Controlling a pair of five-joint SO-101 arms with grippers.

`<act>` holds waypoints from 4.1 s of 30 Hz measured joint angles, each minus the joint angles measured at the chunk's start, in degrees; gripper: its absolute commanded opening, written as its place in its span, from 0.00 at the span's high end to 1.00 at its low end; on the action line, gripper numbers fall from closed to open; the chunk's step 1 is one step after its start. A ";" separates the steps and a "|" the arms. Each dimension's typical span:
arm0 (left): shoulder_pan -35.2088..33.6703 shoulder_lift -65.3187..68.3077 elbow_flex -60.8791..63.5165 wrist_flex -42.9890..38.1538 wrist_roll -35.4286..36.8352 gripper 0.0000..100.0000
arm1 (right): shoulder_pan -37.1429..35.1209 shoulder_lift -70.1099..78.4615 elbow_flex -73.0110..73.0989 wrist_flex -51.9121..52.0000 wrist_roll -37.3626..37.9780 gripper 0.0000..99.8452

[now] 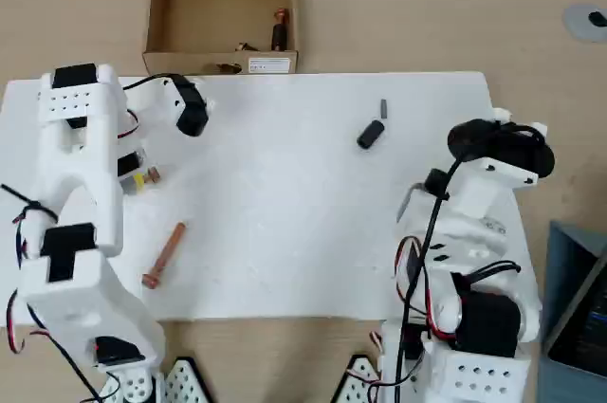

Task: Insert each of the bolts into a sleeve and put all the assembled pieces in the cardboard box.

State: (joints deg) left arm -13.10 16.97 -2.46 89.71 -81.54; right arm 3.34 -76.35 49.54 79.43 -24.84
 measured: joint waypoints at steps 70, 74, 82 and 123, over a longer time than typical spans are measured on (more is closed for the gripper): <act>19.60 -85.80 41.93 -18.99 77.01 1.00 | -17.49 0.00 6.86 -9.32 17.58 0.99; 19.60 -99.52 54.33 -25.93 82.11 1.00 | -22.42 0.00 10.11 -14.33 17.58 0.99; 20.40 -120.18 68.04 -29.10 89.23 1.00 | -31.56 0.00 16.79 -25.32 17.58 0.99; 33.05 -120.97 68.66 -44.22 110.59 1.00 | -47.38 -27.25 33.49 -23.12 30.95 0.99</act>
State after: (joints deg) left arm 19.96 -104.00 66.20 45.49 29.05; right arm -44.04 -103.60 83.03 56.31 6.11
